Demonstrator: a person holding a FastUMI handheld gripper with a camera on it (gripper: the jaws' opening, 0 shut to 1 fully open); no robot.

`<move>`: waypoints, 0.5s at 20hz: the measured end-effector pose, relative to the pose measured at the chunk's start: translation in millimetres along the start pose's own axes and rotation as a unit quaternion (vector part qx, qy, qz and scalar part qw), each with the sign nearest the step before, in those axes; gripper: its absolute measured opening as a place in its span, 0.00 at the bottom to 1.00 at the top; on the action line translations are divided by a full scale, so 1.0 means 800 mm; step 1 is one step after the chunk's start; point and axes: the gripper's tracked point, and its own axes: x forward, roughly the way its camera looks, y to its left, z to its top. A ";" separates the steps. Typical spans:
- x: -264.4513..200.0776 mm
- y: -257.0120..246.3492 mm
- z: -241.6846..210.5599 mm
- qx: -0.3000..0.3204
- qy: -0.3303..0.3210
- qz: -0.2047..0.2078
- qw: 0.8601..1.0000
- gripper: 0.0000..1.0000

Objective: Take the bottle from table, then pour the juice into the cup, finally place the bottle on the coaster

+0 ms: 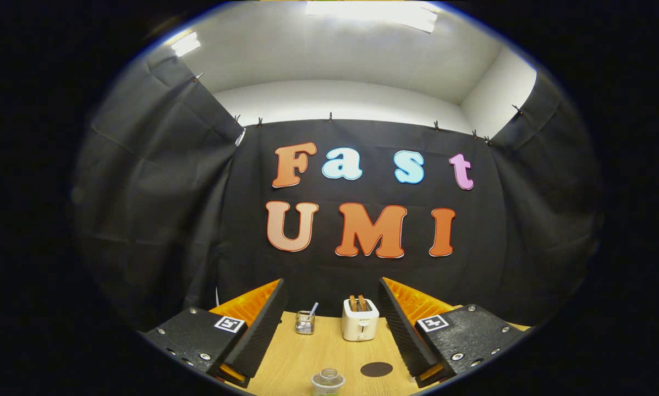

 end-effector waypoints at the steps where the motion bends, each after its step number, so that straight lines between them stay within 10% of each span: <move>1: -0.002 -0.002 -0.004 0.000 0.004 -0.004 1.000 0.98; 10: -0.021 -0.004 -0.104 -0.023 0.041 -0.046 0.998 0.98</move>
